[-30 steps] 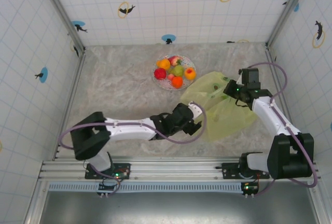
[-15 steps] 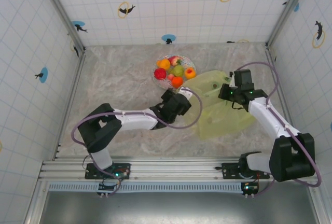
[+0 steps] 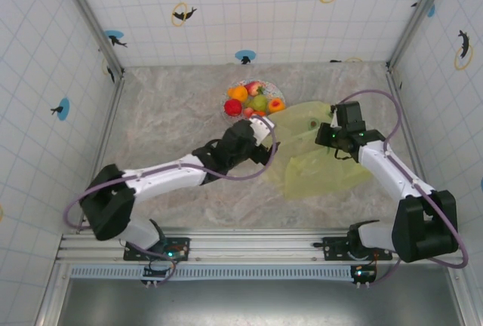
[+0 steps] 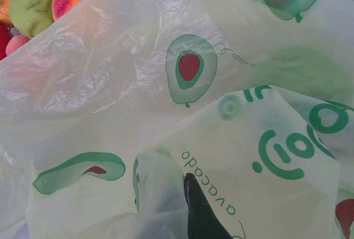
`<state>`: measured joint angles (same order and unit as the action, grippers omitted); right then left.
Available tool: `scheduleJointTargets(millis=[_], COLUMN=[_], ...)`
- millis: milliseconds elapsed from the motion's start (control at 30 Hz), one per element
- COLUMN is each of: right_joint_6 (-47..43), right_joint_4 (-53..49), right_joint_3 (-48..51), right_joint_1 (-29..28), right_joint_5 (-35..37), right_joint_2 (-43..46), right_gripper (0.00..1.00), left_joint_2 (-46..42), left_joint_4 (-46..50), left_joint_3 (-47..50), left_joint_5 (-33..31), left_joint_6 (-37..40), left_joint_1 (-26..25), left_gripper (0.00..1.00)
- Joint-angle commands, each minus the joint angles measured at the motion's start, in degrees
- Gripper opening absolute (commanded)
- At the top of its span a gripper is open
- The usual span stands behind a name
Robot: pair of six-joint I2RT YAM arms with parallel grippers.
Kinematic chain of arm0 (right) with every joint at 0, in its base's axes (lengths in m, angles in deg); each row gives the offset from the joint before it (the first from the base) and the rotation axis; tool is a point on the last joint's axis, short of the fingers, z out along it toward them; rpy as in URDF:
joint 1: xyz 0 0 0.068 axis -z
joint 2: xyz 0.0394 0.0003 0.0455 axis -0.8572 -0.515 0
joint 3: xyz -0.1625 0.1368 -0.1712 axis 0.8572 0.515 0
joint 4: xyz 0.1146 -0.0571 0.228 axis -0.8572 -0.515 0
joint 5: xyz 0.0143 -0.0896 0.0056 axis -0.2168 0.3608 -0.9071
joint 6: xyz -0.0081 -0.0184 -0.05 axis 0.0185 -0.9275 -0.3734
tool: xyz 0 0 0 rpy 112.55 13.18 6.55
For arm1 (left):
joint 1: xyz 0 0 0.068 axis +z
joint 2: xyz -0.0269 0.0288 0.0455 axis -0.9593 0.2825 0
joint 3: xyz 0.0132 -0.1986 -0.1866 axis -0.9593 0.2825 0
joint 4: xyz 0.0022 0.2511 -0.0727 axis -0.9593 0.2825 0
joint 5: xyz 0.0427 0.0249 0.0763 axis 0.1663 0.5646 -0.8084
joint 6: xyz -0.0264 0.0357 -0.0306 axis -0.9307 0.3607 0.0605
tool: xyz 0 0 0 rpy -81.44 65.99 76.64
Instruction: Place the fruits into the plastic bag
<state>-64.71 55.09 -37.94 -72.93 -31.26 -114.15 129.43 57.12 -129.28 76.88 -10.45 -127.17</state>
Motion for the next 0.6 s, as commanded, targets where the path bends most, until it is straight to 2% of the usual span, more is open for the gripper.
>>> scheduleJointTargets(millis=[0, 100, 200, 333, 500, 567], right_joint_6=[0.1, 0.2, 0.4, 1.2, 1.2, 1.0], right_joint_4=[0.4, 0.9, 1.6, 3.3, 3.9, 3.8], right_joint_3=[-2.4, -2.3, -2.1, -1.5, -1.7, -1.9], right_joint_1=[-0.3, -0.3, -0.3, -0.3, -0.4, -0.4], right_joint_5=[-0.1, -0.2, -0.6, -0.9, -1.1, -0.9], right_joint_2=[-0.6, -0.5, -0.4, 0.1, 0.3, 0.2], right_gripper=[0.0, 0.0, 0.0, 0.0, 0.0, 0.0], left_joint_2=[-4.0, -3.1, 1.5, 9.7, 19.3, 22.6], left_joint_4=[0.1, 1.1, 5.3, 8.1, 8.7, 9.2], left_joint_3=[0.4, -1.6, -7.9, -14.3, -20.5, -22.9], left_joint_5=[11.0, 9.6, 7.2, 9.0, 12.5, 13.0], left_joint_6=[-5.9, -10.2, -15.8, -24.2, -27.9, -28.2], left_joint_1=[5.2, 10.9, 17.0, 25.0, 30.7, 31.5], left_gripper=[0.97, 0.96, 0.96, 0.94, 0.92, 0.92])
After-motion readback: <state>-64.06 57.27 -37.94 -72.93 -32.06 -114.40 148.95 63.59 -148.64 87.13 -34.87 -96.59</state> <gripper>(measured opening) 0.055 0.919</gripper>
